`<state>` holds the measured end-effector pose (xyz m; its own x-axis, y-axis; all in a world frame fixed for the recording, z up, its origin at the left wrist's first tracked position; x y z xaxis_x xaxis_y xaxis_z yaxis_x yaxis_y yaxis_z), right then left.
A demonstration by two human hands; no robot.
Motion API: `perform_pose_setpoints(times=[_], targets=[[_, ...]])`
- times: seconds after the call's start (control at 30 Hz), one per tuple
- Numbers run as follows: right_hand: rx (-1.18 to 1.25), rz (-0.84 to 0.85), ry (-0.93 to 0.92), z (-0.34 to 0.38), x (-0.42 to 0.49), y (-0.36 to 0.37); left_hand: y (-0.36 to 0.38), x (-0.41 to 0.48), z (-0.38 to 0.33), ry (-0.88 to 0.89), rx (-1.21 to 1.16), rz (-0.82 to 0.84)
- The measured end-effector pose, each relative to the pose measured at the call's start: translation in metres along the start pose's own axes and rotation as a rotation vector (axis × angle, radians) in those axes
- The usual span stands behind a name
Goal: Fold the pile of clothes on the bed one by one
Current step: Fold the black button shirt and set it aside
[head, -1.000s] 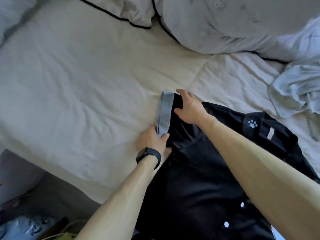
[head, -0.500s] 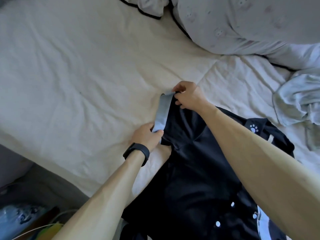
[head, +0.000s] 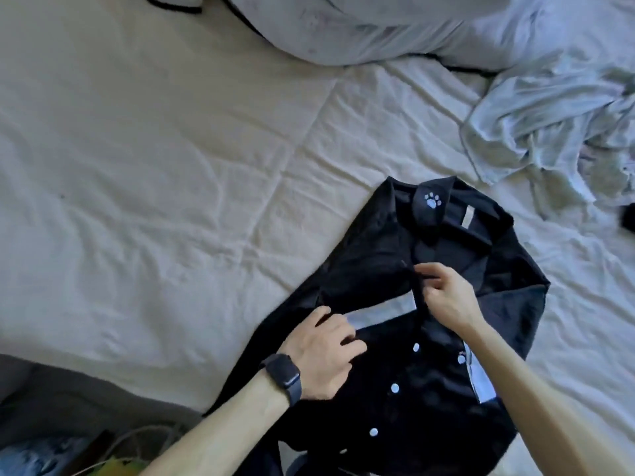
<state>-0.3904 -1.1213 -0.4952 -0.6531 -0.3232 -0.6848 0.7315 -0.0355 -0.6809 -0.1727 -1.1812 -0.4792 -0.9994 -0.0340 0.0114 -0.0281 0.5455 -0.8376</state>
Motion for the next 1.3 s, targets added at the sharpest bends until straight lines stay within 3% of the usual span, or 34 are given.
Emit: perform_pose_setpoints(times=[0.07,0.13,0.2,0.3,0.47,0.6,0.77,0.97,1.1,1.2,1.3], targets=[[0.091,-0.055,0.004,0.007,0.014,-0.002,-0.004,0.000,0.019,-0.183,-0.060,-0.074],[0.181,-0.055,-0.019,0.030,0.029,0.000,-0.020,-0.006,0.053,-0.496,-0.064,-0.176],[0.199,0.020,0.007,0.051,0.045,0.011,-0.022,-0.014,0.079,-0.729,-0.063,-0.131],[0.227,0.044,0.083,0.065,0.069,0.018,-0.013,-0.019,0.100,-0.869,-0.160,-0.017],[0.331,-0.020,0.075,0.071,0.088,0.020,-0.012,-0.018,0.112,-0.859,-0.072,0.137],[0.510,-0.050,-0.012,0.089,0.093,0.021,-0.011,-0.034,0.126,-0.990,-0.217,0.151],[0.491,-0.022,-0.081,0.117,0.102,0.027,-0.011,-0.046,0.136,-1.062,-0.393,0.135],[0.328,0.083,-0.026,0.109,0.103,0.034,-0.015,-0.033,0.126,-1.016,-0.231,0.251],[0.501,0.080,-0.101,0.124,0.095,0.034,-0.016,-0.030,0.128,-1.022,-0.146,0.308],[0.569,-0.052,-0.043,0.104,0.073,0.030,-0.032,-0.016,0.125,-0.941,-0.010,0.220],[0.550,-0.356,-0.023,0.056,0.019,0.030,-0.054,0.019,0.116,-0.667,0.196,-0.041]])
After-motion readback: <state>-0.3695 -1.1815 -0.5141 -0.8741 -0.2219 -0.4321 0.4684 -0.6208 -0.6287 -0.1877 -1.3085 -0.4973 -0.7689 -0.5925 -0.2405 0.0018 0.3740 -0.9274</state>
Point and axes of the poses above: each hand's wrist, its own x-axis towards the middle knuckle, its own y-axis out of the palm, z = x × y, the point moved 9 cm from there along x, towards the middle knuckle, and after that the axes turned 5 degrees about y, right-handed, at the moved point
